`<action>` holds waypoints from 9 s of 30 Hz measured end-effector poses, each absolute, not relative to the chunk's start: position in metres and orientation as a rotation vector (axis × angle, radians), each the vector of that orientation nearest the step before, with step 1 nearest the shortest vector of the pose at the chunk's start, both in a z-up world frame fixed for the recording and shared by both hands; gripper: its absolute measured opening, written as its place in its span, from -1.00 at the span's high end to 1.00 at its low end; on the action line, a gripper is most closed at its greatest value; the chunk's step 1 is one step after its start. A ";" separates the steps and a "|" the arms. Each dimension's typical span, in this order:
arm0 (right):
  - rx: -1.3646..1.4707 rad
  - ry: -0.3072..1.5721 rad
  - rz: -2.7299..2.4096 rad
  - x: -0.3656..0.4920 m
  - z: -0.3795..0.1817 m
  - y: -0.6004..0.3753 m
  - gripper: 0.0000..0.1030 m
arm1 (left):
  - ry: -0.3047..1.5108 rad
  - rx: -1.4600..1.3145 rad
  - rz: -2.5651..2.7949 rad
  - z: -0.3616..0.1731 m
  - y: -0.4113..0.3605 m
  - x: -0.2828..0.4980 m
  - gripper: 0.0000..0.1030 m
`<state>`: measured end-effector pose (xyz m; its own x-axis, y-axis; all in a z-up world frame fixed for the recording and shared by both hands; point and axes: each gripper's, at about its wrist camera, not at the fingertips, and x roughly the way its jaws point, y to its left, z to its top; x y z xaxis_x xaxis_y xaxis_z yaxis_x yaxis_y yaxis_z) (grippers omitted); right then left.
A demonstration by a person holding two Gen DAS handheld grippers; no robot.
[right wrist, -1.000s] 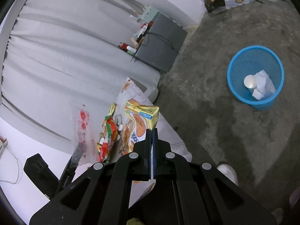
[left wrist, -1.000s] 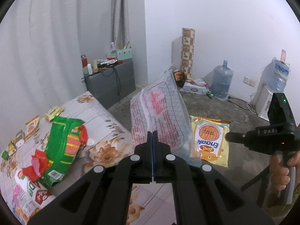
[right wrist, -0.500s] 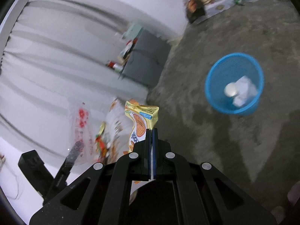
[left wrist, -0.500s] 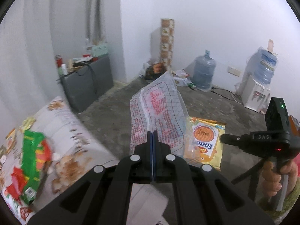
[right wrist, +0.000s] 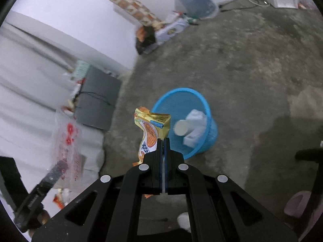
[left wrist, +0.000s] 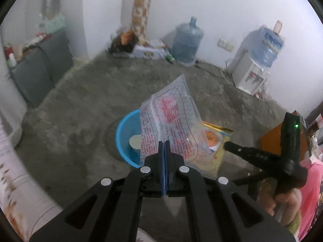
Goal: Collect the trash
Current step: 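Open both grippers over the wastebasket to drop wrapper and snack bag, then move both tools back to the table toward the green snack bag, then grasp the green snack bag with the right gripper while the left gripper grasps the red wrapper, then lift the green bag and red wrapper and carry them toward the wastebasket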
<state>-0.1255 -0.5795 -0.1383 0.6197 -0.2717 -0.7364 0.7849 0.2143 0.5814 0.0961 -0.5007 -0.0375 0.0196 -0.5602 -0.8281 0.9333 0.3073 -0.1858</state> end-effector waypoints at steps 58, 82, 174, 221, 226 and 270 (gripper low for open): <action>0.106 0.602 -0.383 0.016 0.019 -0.232 -0.84 | 0.716 -0.119 -0.691 0.093 0.019 0.116 -0.89; 0.294 0.805 0.106 0.102 0.011 -0.145 -0.78 | 0.627 -0.119 -0.509 0.052 0.121 0.123 -0.89; 1.012 0.985 0.139 0.104 -0.082 -0.333 0.39 | 1.119 0.433 -0.584 -0.036 -0.109 0.295 -0.32; 1.093 0.922 0.094 0.089 -0.095 -0.329 1.00 | 0.877 0.260 -0.679 0.025 -0.098 0.243 0.89; 1.101 0.882 0.093 0.079 -0.086 -0.335 1.00 | 0.863 0.251 -0.697 0.028 -0.099 0.241 0.89; 1.309 0.493 -0.153 -0.052 -0.110 -0.485 1.00 | 0.734 0.371 -1.135 0.050 -0.336 0.124 0.89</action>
